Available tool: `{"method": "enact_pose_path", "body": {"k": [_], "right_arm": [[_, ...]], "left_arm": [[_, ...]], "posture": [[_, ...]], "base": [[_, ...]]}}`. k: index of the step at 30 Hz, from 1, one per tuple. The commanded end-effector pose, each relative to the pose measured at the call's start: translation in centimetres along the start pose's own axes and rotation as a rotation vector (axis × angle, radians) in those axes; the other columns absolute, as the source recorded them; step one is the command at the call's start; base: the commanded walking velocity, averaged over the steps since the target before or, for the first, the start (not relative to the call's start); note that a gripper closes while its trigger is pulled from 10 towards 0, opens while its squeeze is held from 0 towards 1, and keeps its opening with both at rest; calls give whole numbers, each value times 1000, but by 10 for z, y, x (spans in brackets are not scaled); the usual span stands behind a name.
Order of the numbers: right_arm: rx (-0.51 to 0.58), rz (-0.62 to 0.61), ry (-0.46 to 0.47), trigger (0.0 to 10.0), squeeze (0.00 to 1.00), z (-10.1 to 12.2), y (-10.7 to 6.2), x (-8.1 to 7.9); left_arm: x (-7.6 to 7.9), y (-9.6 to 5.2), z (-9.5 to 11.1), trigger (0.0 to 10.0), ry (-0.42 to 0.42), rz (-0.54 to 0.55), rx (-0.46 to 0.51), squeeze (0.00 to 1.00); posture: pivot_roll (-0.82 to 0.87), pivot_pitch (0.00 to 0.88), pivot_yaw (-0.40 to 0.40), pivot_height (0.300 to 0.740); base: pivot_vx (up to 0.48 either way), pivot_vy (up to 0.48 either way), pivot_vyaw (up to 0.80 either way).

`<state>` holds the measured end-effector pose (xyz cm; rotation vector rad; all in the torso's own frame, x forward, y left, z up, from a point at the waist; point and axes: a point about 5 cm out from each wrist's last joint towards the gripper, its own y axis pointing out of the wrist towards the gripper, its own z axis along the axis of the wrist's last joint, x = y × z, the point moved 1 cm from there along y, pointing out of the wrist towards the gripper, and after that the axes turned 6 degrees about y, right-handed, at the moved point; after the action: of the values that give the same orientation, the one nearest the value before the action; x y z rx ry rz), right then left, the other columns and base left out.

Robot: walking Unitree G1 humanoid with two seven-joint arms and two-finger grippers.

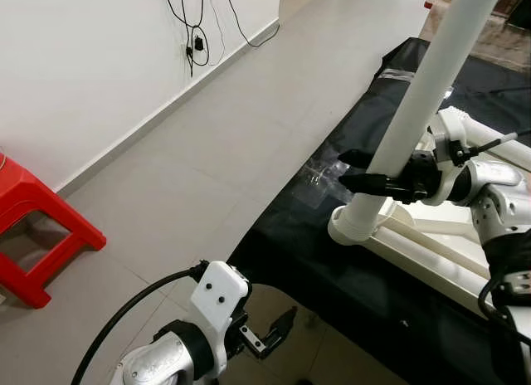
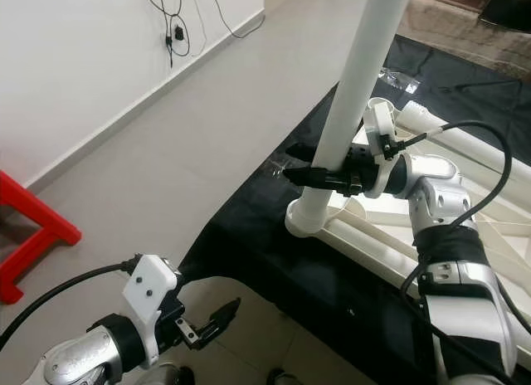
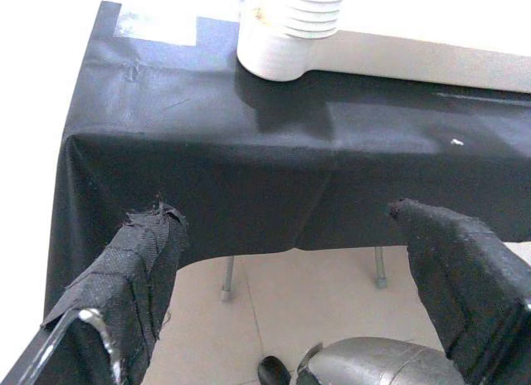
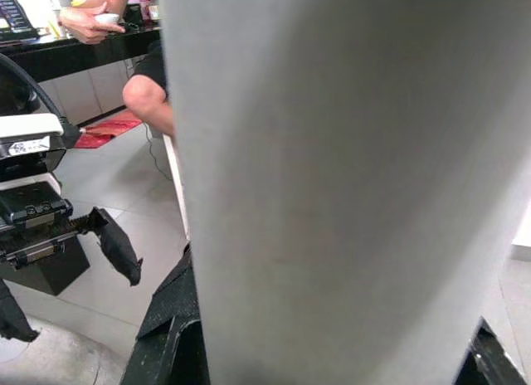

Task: Building children table

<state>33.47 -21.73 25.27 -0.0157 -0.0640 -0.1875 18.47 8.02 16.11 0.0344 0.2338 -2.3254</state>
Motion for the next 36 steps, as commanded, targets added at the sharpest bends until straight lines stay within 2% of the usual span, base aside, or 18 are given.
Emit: {"method": "enact_pose_path", "body": {"k": [1, 6, 12, 13, 22, 32, 36], "right_arm": [[-70, 16, 113, 10000, 0, -31, 1, -6], [-72, 19, 111, 10000, 0, -35, 8, -7], [-53, -12, 103, 10000, 0, -36, 15, -3], [-60, -54, 89, 10000, 0, -35, 17, 2], [-61, -116, 61, 10000, 0, -30, 16, 10], [-57, -76, 75, 10000, 0, -29, 17, 7], [-46, -102, 74, 10000, 0, -38, 20, 5]], "left_arm": [[3, -2, -1, 10000, -13, -19, -9, 0], [3, -2, -1, 10000, -14, -20, -9, 0], [4, -2, 0, 10000, -13, -18, -6, 0], [5, -2, 0, 10000, -9, -24, -2, 0], [7, -1, 0, 10000, -13, -30, 2, 0], [8, 0, 0, 10000, -15, -28, 3, 0], [8, 1, -1, 10000, -12, -30, 4, 0]], "posture": [[235, 245, -38, 740], [235, 242, -39, 740], [236, 241, -44, 740], [233, 236, -49, 740], [225, 224, -55, 740], [225, 215, -61, 740], [226, 202, -58, 740]], "base": [[0, 0, 0], [0, 0, 0], [0, 0, 0], [0, 0, 0], [0, 0, 0], [0, 0, 0], [0, 0, 0]]}}
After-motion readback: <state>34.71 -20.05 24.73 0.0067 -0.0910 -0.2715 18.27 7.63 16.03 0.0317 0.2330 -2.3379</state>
